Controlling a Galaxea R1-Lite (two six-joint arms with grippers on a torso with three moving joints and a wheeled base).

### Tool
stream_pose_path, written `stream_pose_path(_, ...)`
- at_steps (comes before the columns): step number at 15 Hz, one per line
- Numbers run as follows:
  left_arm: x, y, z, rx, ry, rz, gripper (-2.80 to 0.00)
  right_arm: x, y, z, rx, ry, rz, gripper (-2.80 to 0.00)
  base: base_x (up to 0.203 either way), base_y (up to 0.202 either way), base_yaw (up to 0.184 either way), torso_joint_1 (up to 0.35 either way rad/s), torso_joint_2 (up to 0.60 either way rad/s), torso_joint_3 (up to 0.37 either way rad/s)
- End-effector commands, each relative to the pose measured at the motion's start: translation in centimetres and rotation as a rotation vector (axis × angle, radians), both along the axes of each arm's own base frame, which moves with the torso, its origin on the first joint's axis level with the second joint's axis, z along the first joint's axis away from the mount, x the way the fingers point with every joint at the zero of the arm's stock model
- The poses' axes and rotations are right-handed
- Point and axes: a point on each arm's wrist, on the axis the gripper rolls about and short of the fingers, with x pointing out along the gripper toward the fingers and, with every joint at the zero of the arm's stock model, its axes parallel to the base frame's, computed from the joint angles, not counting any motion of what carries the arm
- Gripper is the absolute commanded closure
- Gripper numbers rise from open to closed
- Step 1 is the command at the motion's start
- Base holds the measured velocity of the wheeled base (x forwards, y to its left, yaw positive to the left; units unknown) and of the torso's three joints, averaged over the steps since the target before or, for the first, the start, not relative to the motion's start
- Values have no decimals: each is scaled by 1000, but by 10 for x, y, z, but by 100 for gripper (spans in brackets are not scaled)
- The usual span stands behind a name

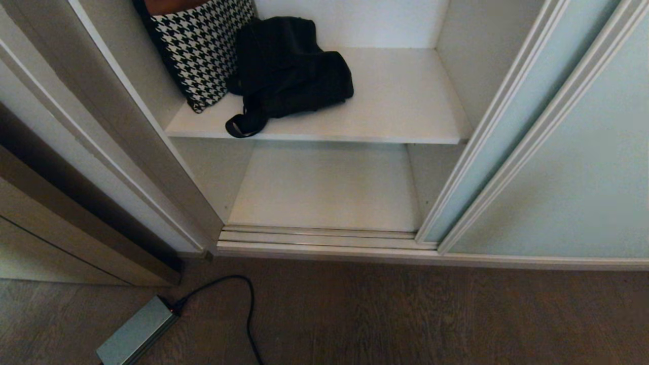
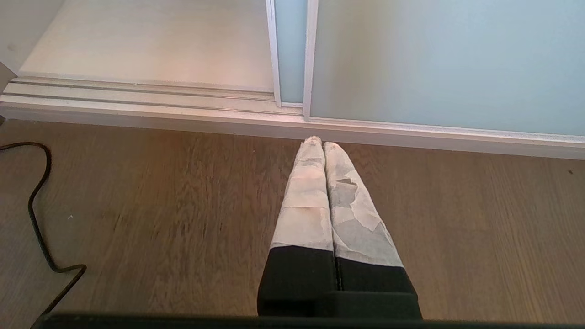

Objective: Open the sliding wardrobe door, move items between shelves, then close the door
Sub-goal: Open the door, then place the bag on the lower shelf

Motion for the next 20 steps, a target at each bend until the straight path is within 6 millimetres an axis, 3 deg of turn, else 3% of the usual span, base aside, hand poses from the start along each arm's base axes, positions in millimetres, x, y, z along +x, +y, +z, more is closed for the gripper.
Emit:
stream_pose_path(1,0,0,0,-11,5,1,0,0,0,0,0,-2,0,0,0,0,0,0,0,0)
stream_pose_path(12,0,0,0,-24,3,-2,0,0,0,0,0,-2,0,0,0,0,0,0,0,0)
stream_pose_path(17,0,0,0,-14,6,-4,0,0,0,0,0,-2,-1,0,155,0,2,3,1,5)
stream_pose_path(20,1,-1,-1,-23,6,-28,0,0,0,0,0,-2,0,0,23,0,0,2,2,-2)
